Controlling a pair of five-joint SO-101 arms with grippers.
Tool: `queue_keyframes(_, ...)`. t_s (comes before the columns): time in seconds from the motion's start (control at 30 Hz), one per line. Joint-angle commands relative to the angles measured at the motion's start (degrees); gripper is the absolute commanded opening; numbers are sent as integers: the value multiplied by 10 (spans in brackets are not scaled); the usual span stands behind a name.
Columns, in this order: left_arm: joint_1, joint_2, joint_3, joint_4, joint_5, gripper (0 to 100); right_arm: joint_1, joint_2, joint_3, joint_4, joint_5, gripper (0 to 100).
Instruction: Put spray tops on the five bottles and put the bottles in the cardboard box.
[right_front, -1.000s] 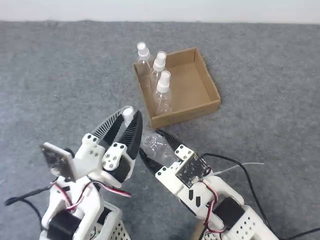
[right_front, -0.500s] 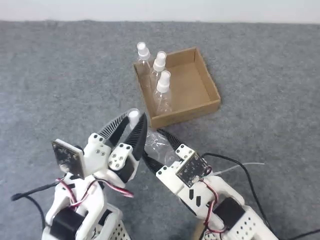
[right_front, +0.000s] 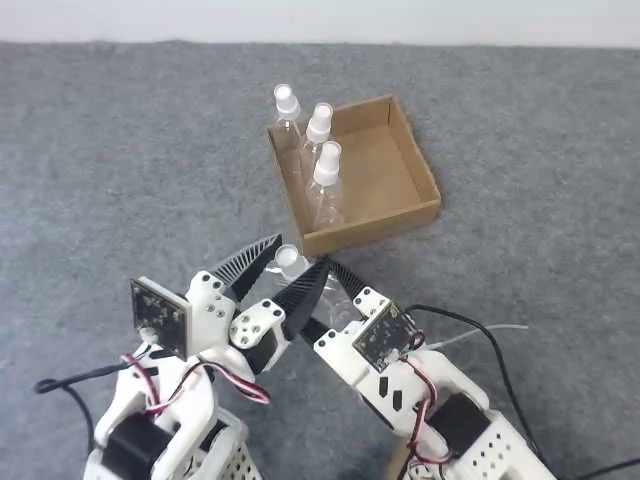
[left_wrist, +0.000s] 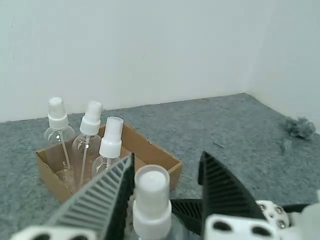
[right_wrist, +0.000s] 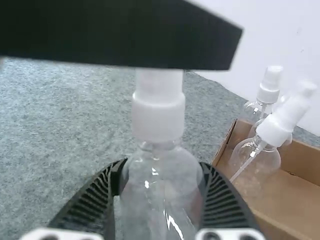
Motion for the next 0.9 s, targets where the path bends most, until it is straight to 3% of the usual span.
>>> queue_keyframes(0.0,0,-11,-44,25,-6,206,7,-13,12,4,9,62)
queue_keyframes(0.1,-2,-11,-78,41,-7,205,8,-11,12,4,9,62)
queue_keyframes(0.27,-71,-11,-106,38,-3,205,8,-10,12,5,9,62)
queue_keyframes(0.5,-117,-11,-101,40,-3,204,8,-10,12,5,9,62)
queue_keyframes(0.87,-208,-11,-9,15,-4,203,8,-14,12,28,9,62)
